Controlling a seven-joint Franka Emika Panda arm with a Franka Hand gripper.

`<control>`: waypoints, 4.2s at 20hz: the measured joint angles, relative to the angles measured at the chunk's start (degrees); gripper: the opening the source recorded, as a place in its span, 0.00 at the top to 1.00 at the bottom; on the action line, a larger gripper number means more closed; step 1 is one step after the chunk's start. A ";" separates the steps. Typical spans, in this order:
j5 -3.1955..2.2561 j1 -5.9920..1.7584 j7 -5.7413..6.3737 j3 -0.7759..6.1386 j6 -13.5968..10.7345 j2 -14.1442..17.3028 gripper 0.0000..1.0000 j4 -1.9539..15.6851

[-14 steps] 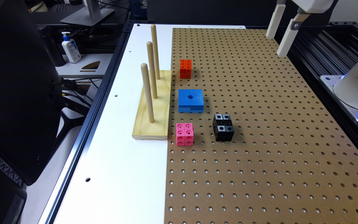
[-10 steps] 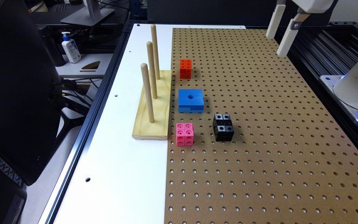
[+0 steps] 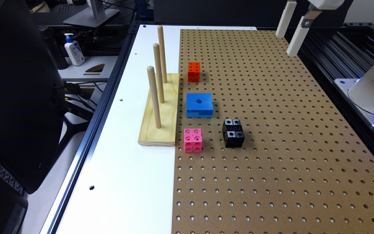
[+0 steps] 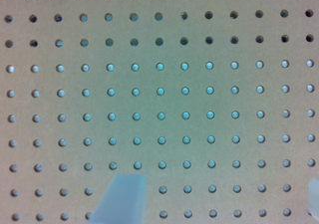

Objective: Pick up blue block.

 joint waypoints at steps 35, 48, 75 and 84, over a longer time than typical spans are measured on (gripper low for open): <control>1.02 0.99 2.86 4.71 4.73 22.64 0.00 18.64; 1.02 0.94 2.87 4.72 4.73 26.59 0.00 22.57; 1.02 0.94 3.11 5.27 11.29 39.55 0.00 27.91; 1.02 0.96 3.40 5.73 13.41 43.30 0.00 30.98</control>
